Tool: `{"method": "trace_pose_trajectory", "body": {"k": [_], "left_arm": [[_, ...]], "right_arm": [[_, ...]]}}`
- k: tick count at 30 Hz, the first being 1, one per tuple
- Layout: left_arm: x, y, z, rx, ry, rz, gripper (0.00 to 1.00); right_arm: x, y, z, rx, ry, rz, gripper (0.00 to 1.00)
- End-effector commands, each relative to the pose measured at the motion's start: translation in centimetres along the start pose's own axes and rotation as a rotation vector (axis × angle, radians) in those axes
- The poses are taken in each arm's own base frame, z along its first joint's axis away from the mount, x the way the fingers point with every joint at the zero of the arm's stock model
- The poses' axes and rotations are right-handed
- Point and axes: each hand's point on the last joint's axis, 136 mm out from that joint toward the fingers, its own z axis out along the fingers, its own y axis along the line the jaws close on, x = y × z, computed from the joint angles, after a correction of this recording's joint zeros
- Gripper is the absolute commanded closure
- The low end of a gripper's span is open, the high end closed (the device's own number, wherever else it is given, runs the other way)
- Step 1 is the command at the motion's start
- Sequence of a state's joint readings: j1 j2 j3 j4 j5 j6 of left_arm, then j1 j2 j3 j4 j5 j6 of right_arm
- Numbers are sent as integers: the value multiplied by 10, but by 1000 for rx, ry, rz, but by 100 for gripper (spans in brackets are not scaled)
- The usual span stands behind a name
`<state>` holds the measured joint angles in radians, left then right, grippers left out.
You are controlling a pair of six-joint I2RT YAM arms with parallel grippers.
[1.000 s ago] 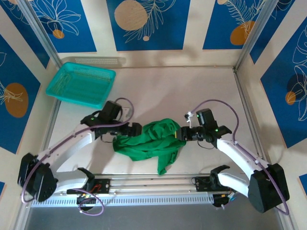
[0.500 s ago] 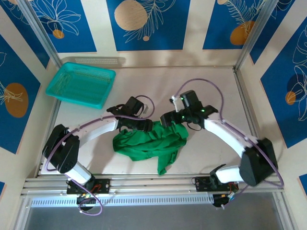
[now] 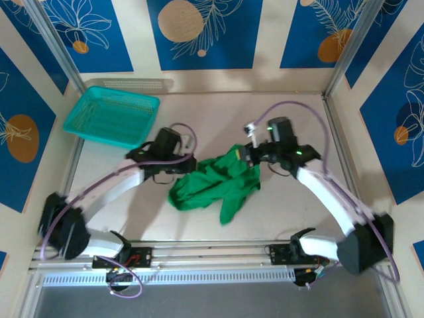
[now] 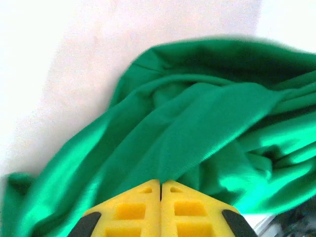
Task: Fold the inside-out t-shirt
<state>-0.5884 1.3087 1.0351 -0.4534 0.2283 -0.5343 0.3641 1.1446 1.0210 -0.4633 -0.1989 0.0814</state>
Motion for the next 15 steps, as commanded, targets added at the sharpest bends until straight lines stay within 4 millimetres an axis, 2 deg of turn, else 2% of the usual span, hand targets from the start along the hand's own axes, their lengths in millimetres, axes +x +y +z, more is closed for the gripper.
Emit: {"method": "trace_pose_trajectory", "body": {"k": [1, 3, 5, 7, 8, 9, 10, 11, 13, 15], "left_arm": [[3, 50, -35, -143, -76, -104, 100], [30, 82, -32, -242, -33, -125, 100], [70, 102, -16, -251, 21, -178, 100], [104, 104, 1, -173, 77, -226, 98], [117, 103, 5, -138, 108, -237, 76], [122, 97, 6, -99, 127, -223, 52], [122, 86, 4, -42, 143, -183, 33], [118, 76, -2, -8, 149, -146, 27], [99, 63, -12, 14, 113, -117, 25], [76, 44, -22, 70, 59, -83, 22]], "right_arm": [[31, -27, -19, 113, 35, 200, 100], [85, -33, -6, 165, 136, 296, 99], [134, -35, 10, 188, 204, 384, 90], [155, -42, 12, 229, 229, 490, 75], [154, -41, 10, 229, 234, 489, 65], [150, -41, 7, 246, 230, 482, 57], [139, -39, 2, 259, 217, 463, 54], [126, -31, 1, 235, 201, 414, 52], [105, -13, 6, 165, 207, 316, 50], [94, 12, 16, 81, 272, 232, 50]]}}
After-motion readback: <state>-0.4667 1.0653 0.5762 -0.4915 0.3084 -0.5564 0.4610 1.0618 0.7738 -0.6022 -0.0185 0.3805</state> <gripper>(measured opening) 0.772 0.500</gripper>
